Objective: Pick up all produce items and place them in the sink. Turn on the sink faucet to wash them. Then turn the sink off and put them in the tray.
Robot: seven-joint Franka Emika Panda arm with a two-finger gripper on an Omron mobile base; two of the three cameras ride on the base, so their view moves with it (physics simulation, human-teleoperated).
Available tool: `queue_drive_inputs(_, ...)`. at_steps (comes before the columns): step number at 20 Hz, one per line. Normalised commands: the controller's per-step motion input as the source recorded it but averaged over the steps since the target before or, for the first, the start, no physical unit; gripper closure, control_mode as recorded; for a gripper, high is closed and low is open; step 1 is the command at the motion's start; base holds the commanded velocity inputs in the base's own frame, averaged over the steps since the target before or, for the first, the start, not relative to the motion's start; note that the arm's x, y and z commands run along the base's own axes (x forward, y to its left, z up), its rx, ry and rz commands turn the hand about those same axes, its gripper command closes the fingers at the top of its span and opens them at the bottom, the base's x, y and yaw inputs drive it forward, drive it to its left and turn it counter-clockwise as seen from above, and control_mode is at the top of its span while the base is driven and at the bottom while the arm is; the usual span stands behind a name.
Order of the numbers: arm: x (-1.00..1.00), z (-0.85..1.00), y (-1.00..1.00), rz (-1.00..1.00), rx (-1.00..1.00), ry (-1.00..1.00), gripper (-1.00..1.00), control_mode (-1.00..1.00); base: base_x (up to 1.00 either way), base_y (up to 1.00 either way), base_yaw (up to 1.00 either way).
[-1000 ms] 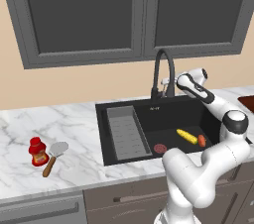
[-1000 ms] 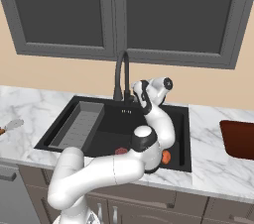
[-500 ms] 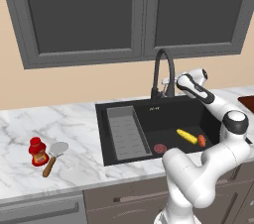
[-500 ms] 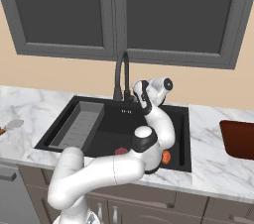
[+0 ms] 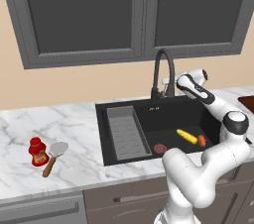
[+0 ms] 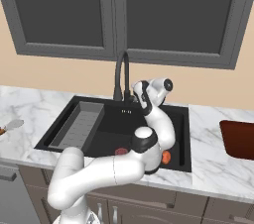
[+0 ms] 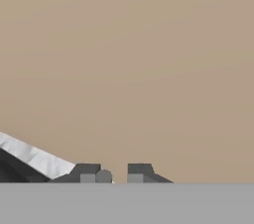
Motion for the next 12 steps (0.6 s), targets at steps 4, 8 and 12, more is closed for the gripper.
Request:
queue_drive_inputs(4,0.21,-0.25,-0.58,0.04,0.04,0.11,1.00,-1.00,0.00,0.00,0.00)
queue_drive_inputs(8,0.17,-0.15,-0.48,0.00,0.00,0.12,1.00,-1.00,0.00,0.00,0.00)
queue_drive_inputs(12,0.14,-0.22,-0.61,0.01,0.00,0.09,1.00,-1.00,0.00,0.00,0.00)
